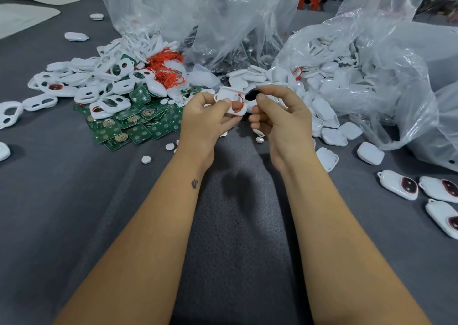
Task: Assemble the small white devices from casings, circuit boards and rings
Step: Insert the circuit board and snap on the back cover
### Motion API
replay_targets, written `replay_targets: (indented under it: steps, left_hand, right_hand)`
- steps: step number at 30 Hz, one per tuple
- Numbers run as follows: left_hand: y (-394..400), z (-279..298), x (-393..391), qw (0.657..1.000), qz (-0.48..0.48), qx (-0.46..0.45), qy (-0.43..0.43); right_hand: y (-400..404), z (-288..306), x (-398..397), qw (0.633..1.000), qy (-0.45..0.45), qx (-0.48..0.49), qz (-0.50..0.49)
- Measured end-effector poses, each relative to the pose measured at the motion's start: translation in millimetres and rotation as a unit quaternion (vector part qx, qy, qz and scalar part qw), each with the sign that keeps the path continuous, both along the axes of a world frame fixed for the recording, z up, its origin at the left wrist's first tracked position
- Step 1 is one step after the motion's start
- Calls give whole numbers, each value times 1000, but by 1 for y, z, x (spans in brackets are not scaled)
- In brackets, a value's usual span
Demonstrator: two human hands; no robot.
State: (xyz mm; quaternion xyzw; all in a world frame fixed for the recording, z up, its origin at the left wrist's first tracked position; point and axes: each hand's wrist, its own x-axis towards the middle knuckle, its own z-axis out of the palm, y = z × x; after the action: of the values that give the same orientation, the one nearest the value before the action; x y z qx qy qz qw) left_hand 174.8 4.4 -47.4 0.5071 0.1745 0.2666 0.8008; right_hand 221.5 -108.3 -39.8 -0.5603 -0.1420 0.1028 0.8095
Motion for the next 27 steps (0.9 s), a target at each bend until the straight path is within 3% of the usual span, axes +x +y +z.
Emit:
replay_targets:
  steps: [14,27]
  left_hand:
    - [0,-1,-2,1000,-6,7,-10]
    - [1,-1,-1,1000,-1,7,-1]
  right_hand:
    - [5,-1,0,999,-32,18,7]
    - [3,-3,-2,982,-139,-100,-80]
